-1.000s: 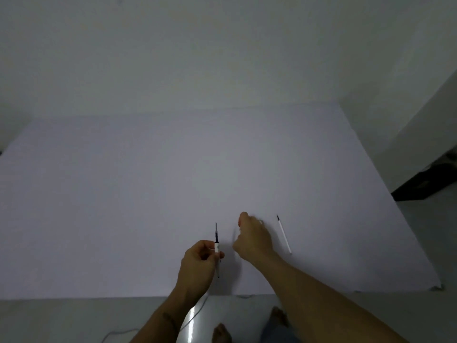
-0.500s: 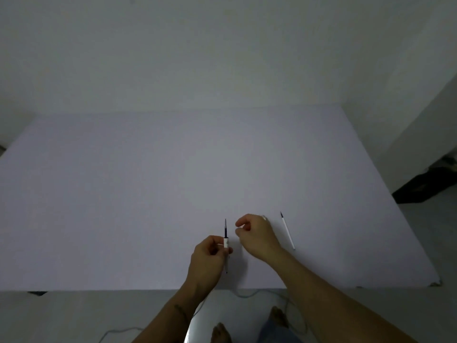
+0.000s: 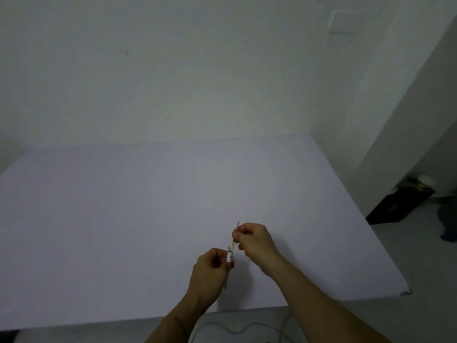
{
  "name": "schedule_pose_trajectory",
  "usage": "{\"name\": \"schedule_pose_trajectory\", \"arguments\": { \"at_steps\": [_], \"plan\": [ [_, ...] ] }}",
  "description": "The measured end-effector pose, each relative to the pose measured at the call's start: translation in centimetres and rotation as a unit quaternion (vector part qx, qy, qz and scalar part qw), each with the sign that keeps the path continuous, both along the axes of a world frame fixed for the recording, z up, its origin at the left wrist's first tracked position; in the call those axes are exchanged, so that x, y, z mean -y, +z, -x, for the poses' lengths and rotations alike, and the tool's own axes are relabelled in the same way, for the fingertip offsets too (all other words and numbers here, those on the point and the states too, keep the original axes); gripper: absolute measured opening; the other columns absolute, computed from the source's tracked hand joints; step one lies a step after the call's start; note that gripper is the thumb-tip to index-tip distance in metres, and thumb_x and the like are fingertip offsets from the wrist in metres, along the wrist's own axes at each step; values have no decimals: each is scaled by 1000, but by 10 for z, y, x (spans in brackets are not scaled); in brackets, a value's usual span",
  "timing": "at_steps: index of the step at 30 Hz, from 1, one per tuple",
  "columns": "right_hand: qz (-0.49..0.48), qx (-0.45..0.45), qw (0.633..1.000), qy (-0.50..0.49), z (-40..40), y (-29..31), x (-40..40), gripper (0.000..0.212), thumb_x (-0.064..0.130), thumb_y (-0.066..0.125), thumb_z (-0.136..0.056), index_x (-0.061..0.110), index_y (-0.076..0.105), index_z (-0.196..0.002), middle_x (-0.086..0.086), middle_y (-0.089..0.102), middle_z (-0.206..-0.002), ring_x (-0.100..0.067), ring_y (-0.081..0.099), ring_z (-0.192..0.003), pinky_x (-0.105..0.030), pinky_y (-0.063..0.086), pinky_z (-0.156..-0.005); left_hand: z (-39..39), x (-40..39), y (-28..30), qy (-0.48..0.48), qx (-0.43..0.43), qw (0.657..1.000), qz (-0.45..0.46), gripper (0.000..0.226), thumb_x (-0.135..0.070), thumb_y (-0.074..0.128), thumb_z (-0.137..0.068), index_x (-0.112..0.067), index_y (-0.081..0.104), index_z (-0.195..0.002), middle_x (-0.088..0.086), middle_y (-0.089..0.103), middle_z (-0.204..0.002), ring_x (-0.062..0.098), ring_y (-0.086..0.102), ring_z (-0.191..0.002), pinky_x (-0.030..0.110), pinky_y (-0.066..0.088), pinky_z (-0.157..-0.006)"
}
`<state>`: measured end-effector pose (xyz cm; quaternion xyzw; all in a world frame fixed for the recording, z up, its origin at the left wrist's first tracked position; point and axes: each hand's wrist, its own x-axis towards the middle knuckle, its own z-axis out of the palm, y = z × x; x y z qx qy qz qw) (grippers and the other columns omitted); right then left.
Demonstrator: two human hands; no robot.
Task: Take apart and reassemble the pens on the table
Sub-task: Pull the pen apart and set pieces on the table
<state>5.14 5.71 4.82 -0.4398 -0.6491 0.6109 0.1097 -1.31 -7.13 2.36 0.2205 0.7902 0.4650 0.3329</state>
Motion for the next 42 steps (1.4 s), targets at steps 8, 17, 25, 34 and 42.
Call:
{"name": "schedule_pose_trajectory", "arguments": {
  "at_steps": [8,17,25,34,42],
  "plan": [
    [-32,-16,999,-39,-29,22,-77,12,16,64,-89,15,71,-80,-2,71,-72,-7,61,-57,-17,46,-52,-14,-29,3,24,14,1000,11,14,-6,61,-88,-17,67,-81,11,73,-85,30,69,-83,17,52,-52],
    [-147,185,970,62,-64,-50,-125,11,20,70,-82,14,72,-90,-8,74,-90,-24,69,-84,-29,55,-78,-34,-57,-6,44,24,998,33,8,-10,66,-86,-17,70,-85,7,72,-85,25,67,-82,17,46,-54],
    [-231,289,920,130,-64,-84,-130,12,18,59,-82,10,62,-90,-9,65,-94,-23,55,-70,-27,44,-61,-47,-57,-21,74,38,994,66,4,-9,66,-86,-13,68,-86,6,72,-87,21,68,-85,18,48,-62],
    [-242,270,924,122,-67,-88,-130,14,25,60,-86,14,52,-88,-8,64,-93,-25,60,-75,-27,41,-60,-47,-58,-24,94,44,992,65,5,-9,65,-87,-13,66,-86,9,72,-88,22,69,-87,15,47,-59],
    [-314,270,892,179,-51,-83,-106,16,29,56,-87,14,60,-92,-6,66,-96,-27,64,-85,-30,45,-63,-45,-54,-22,102,47,991,75,10,-10,64,-86,-20,66,-84,5,70,-84,22,66,-84,29,50,-72]
  ]
}}
